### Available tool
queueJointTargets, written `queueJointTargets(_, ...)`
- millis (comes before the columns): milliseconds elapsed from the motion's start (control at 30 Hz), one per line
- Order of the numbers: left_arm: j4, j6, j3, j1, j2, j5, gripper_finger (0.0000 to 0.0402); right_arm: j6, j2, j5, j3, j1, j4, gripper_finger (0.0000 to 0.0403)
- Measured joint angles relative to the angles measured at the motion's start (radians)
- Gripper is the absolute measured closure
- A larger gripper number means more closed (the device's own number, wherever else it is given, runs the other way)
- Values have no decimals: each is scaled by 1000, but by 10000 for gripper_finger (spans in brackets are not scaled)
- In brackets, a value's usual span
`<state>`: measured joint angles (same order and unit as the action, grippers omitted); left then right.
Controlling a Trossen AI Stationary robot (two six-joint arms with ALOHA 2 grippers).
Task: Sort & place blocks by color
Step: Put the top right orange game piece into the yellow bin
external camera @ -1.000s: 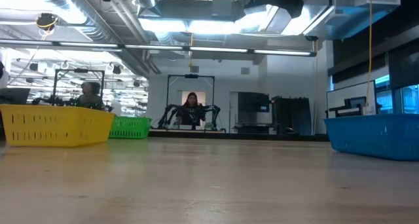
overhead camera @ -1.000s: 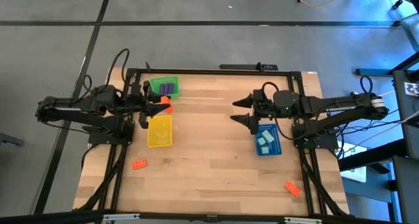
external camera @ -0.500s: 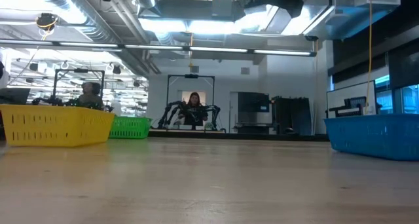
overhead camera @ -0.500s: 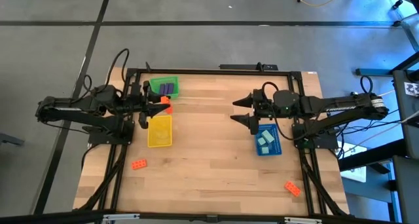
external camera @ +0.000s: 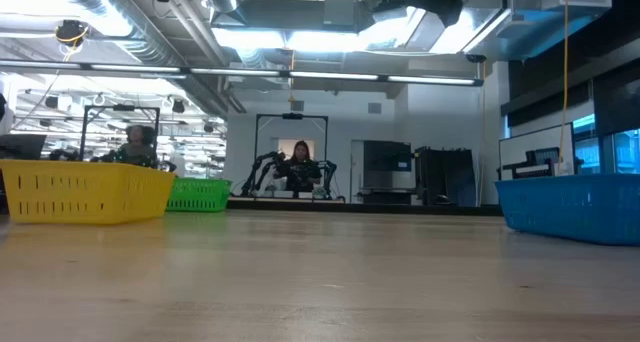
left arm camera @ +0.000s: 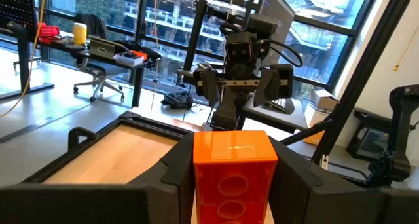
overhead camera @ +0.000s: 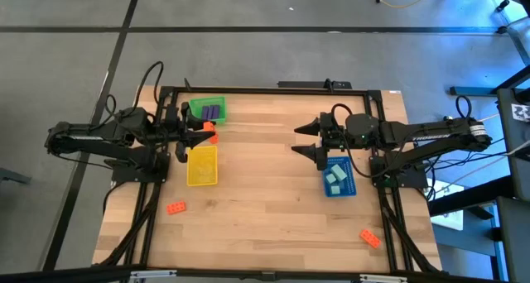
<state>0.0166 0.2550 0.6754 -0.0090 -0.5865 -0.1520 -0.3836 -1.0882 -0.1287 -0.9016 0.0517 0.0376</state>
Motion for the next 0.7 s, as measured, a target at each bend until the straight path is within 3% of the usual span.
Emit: queueJointTargets(700, 0, 4, 0, 0, 0, 0, 275, 23, 0, 1, 0, 0, 0, 55)
